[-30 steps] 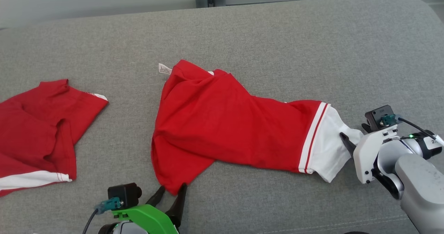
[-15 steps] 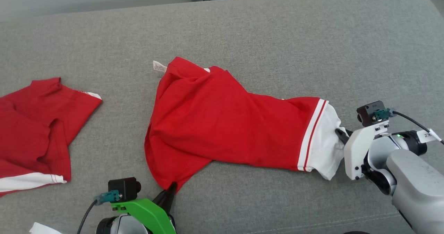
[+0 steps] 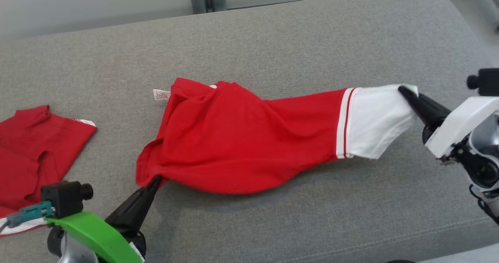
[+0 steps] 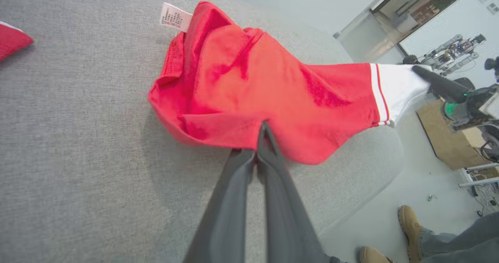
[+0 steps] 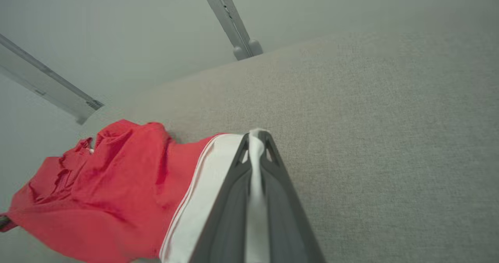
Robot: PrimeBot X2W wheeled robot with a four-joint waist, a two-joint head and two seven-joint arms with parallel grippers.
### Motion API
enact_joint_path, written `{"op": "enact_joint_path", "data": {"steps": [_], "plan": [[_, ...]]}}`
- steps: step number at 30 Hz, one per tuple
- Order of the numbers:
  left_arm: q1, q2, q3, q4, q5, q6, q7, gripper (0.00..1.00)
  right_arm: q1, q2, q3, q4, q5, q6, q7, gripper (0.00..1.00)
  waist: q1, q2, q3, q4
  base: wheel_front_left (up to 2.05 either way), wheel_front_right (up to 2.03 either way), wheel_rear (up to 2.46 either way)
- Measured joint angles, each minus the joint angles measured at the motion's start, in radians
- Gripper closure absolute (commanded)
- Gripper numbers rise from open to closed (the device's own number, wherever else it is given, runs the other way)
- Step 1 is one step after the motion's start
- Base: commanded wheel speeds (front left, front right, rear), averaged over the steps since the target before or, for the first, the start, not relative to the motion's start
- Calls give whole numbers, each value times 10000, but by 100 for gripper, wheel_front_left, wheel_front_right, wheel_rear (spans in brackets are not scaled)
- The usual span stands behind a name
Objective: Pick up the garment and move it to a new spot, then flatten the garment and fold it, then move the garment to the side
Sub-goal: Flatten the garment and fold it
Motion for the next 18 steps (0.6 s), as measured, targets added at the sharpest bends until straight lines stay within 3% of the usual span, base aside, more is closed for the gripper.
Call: {"op": "enact_joint_path", "data": {"steps": [5, 6, 8, 12, 15, 18], "plan": [[266, 790, 520, -2859, -1680, -12, 1229, 100, 527, -472, -1850, -2094, 1806, 0, -186, 100, 0, 0, 88, -160, 0, 0, 0], [-59, 1200, 817, -3685, -2395, 6, 1831, 100, 615, -612, -2581, -2675, 2263, 0, -190, 100, 0, 0, 225, -171, 0, 0, 0], [-872, 1593, 1218, -3963, -3108, 196, 2408, 100, 577, -556, -3103, -3081, 2548, 0, -63, 100, 0, 0, 407, -159, 0, 0, 0], [-3477, 2242, 1735, -3388, -4113, 846, 3446, 100, -645, 153, -4006, -2638, 2784, -2, 347, 100, 0, 0, 946, -99, 0, 0, 0], [-5933, 2378, 1588, -2151, -4276, 1317, 3864, 100, -2364, 949, -4552, -1312, 2100, -2, 748, 100, 0, 0, 1496, -16, 0, 0, 0], [-8330, 2211, 1126, -585, -3772, 1544, 3776, 100, -4576, 2127, -5018, 150, 798, -4, 953, 100, 0, 0, 2140, 110, 0, 0, 0]]}}
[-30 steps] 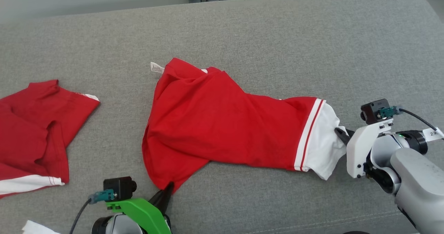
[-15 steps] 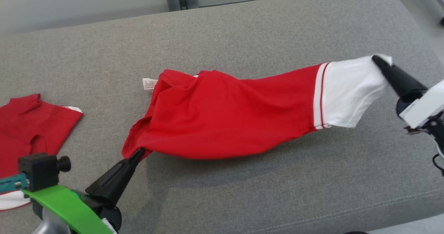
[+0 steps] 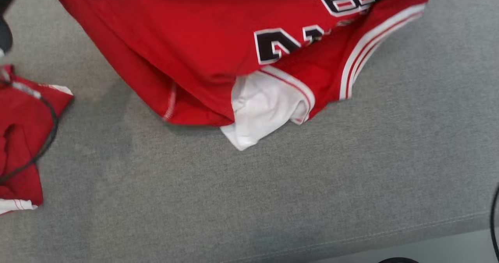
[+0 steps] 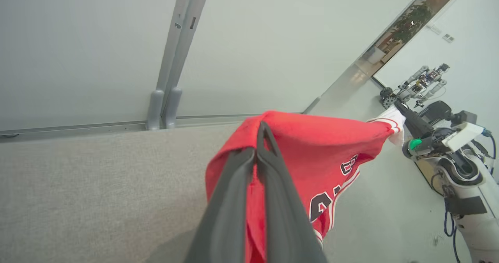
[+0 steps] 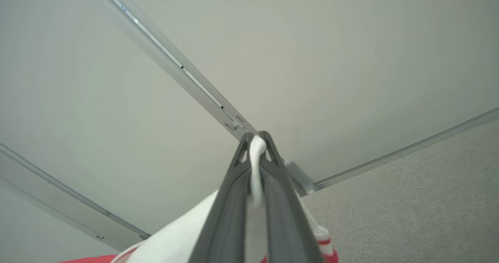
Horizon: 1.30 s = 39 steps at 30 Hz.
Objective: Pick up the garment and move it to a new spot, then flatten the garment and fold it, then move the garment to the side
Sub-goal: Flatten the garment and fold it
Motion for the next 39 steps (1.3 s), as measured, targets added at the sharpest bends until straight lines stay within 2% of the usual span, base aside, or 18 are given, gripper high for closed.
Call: {"op": "enact_joint_path", "data": {"steps": [2, 4, 7, 10, 13, 14, 17, 19, 22, 27, 29, 32, 39], "plan": [[-1428, -236, -337, 1227, 658, -13, -430, 100, -1564, 859, -353, 872, -1041, 2, -56, 100, 0, 0, 443, 99, 0, 0, 0], [-2762, -573, -529, 2499, 1569, -180, -1467, 100, -2970, 1720, -788, 1693, -2090, 2, -397, 100, 1, -1, 867, 205, 0, 0, 0], [-4708, -1078, -646, 4146, 3035, -485, -3712, 100, -4955, 2717, -1632, 2815, -4031, 2, -1626, 100, 2, 0, 1473, 378, 0, 0, 0], [-6300, -1668, -871, 5758, 4263, -821, -6215, 100, -6788, 3183, -2360, 3553, -5423, 4, -3080, 100, 2, 0, 2039, 559, 0, 0, 0], [-7659, -2259, -767, 6978, 4591, -1152, -8372, 100, -8120, 3313, -2266, 4000, -5724, 4, -4282, 100, 2, 0, 2533, 730, 0, 0, 0], [-8000, -2347, -874, 7229, 4694, -1312, -8993, 100, -8508, 3302, -2015, 4169, -5375, 4, -4525, 100, 2, 0, 2689, 779, 0, 0, 0], [-8404, -2441, -1432, 8042, 4918, -1553, -9800, 100, -8838, 3325, -1043, 4403, -4314, 4, -5072, 100, 2, -1, 3146, 902, 0, 0, 0], [-8161, -2405, -1891, 8422, 4832, -1578, -9975, 100, -8253, 3323, -412, 4383, -3900, 4, -5183, 100, 3, 0, 3409, 958, 0, 0, 0], [-7194, -2094, -2922, 8284, 4057, -1586, -10063, 100, -6543, 3340, 303, 3935, -3285, 2, -5214, 100, 3, 0, 3653, 965, 0, 0, 0], [-5049, -853, -4266, 7334, 2203, -1586, -9915, 100, -3293, 2999, 834, 2121, -2278, 2, -4792, 100, 2, -1, 3606, 780, 0, 0, 0], [-4184, -290, -4535, 6721, 1244, -1588, -9666, 100, -1887, 2642, 861, 1233, -1873, 2, -4575, 100, 1, 0, 3501, 695, 0, 0, 0], [-2674, 577, -5055, 5850, 487, -1588, -9513, 100, 204, 2299, 777, 33, -1365, 2, -4249, 100, 1, 0, 3267, 618, 0, 0, 0], [461, 1960, -5388, 4079, -790, -1592, -9599, 100, 3847, 2107, 12, -2196, -431, 4, -3509, 100, -1, 0, 2224, 537, 0, 0, 0]]}}
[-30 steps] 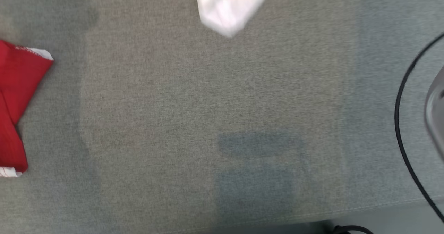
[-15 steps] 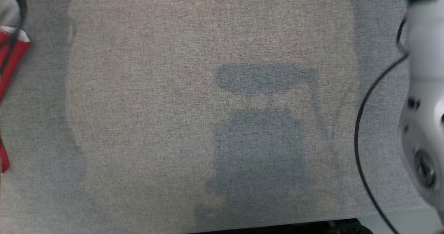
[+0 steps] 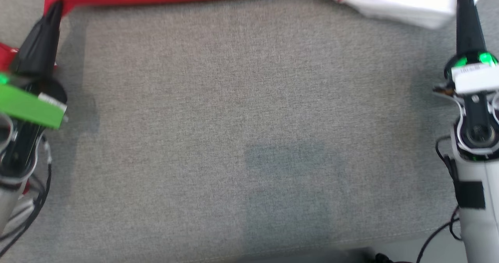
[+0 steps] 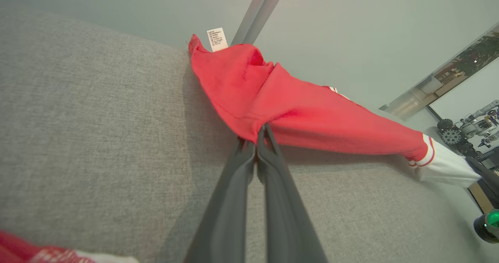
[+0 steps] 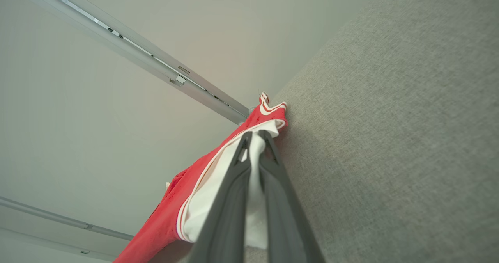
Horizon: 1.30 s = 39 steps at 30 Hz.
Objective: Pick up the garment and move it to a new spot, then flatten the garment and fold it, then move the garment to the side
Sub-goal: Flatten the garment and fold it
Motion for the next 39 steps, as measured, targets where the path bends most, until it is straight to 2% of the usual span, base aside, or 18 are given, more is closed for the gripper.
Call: {"op": "enact_joint_path", "data": {"steps": [4, 7, 8, 11, 14, 19, 21, 26, 33, 39], "plan": [[1760, 757, 111, -1124, -581, 48, -102, 100, 1473, -134, -598, -832, 571, 0, 961, 100, 0, 0, -796, -58, 0, 0, 0], [3400, 1241, -27, -2387, -1041, 447, -121, 100, 2754, -347, -1045, -1319, 861, 0, 1812, 100, 0, 0, -1421, -119, 0, 0, 0], [3400, 1241, -27, -2387, -1041, 447, -121, 100, 2754, -347, -1045, -1319, 861, 0, 1812, 100, 0, 0, -1421, -119, 0, 0, 0], [5037, 1526, -351, -3427, -1003, 1139, -295, 100, 4010, -437, -1482, -1893, 1139, 0, 2439, 100, 0, 0, -2010, -182, 0, 0, 0], [6508, 1267, -566, -4213, -943, 1764, -466, 100, 5282, -443, -1893, -2219, 1363, 0, 2941, 100, 0, 0, -2524, -247, 0, 0, 0], [8003, 165, -577, -4667, -637, 2213, -556, 100, 6939, -316, -2282, -2219, 1300, -2, 3227, 100, 0, 0, -3094, -293, 0, 0, 0], [8247, -153, -458, -4642, -347, 2263, -583, 100, 7041, -213, -2282, -2100, 1237, 0, 3229, 100, 0, 1, -3198, -295, 0, 0, 0], [8352, -372, -579, -4594, -35, 2337, -539, 100, 6880, 10, -2000, -1812, 1007, -2, 3285, 100, 0, 0, -3330, -294, 0, 0, 0], [7905, -61, -408, -4755, 59, 2443, -36, 100, 5693, 207, -1404, -1605, 652, -2, 3498, 100, 0, 0, -3257, -403, 0, 0, 0], [6944, 397, 15, -5106, -378, 2523, 819, 100, 4058, 336, -1191, -1045, 213, -2, 3685, 100, 0, 0, -3070, -509, 0, 0, 0]]}}
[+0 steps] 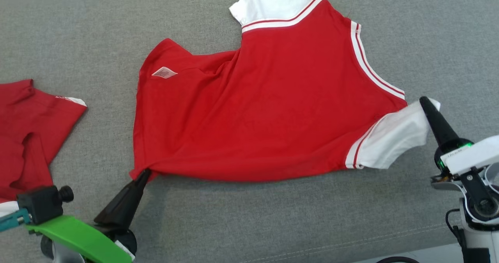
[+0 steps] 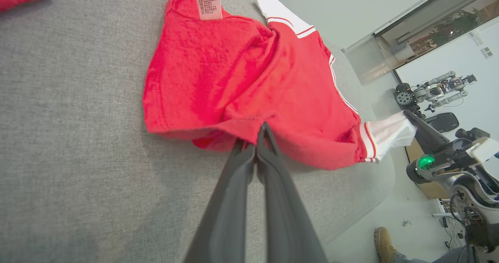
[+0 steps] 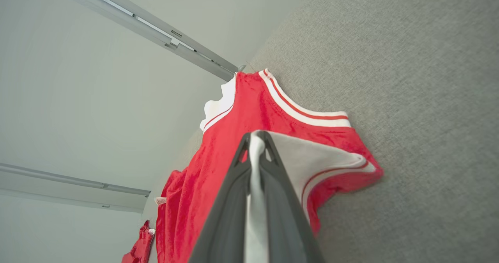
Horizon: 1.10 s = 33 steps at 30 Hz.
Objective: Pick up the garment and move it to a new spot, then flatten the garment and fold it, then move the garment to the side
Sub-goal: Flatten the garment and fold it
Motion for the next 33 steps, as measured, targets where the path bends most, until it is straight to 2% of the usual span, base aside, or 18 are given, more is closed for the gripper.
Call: {"op": "enact_joint_path", "data": {"steps": [3, 8, 13, 18, 22, 23, 24, 25, 26, 27, 33], "plan": [[-767, 205, 184, -63, -173, 94, 633, 100, -1110, 144, -163, 608, -349, 0, 65, 100, 0, 0, 120, 10, 0, 0, 0], [-1883, 203, 117, 497, -261, 169, 1549, 100, -2374, 222, -245, 1714, -1239, 0, 261, 100, 0, 0, 233, 133, 0, 0, 0], [-2976, -424, -372, 1756, -518, 161, 2541, 100, -3281, 295, -332, 2836, -2111, 0, 184, 100, 0, 0, 238, 358, 0, 0, 0], [-4199, -1158, -767, 3233, -422, -12, 3133, 100, -3906, 291, -656, 3835, -2955, 0, -497, 100, 0, 0, 205, 596, 0, 0, 0], [-4858, -1475, -1151, 4265, -176, -71, 3664, 100, -4286, 309, -642, 4550, -3538, 0, -861, 100, 0, 0, 193, 685, 0, 0, 0], [-4939, -1517, -1262, 4546, -111, -75, 3776, 88, -4363, 313, -560, 4686, -3632, 0, -903, 100, 0, 0, 205, 682, 0, 0, 0], [-4992, -1574, -1325, 4775, -98, -86, 3854, 68, -4428, 328, -468, 4788, -3749, 2, -965, 100, 0, 0, 220, 676, 0, 0, 0], [-5046, -1647, -1367, 4995, -86, -96, 3896, 19, -4490, 347, -384, 4882, -3864, 0, -1057, 84, 0, 0, 237, 670, 0, 0, 0], [-5102, -1718, -1377, 5216, -61, -98, 3896, 0, -4541, 359, -305, 4947, -3906, 2, -1149, 40, 0, 0, 253, 665, 0, 0, 0], [-5164, -1776, -1377, 5407, -54, -100, 3877, 0, -4577, 357, -232, 5010, -3948, 2, -1237, 0, 0, 0, 268, 663, 0, 0, 0], [-5325, -2010, -1287, 5988, 128, -219, 3382, 0, -4591, 107, 165, 5081, -3940, 2, -1636, 0, 0, 0, 256, 688, 0, 0, 0]]}}
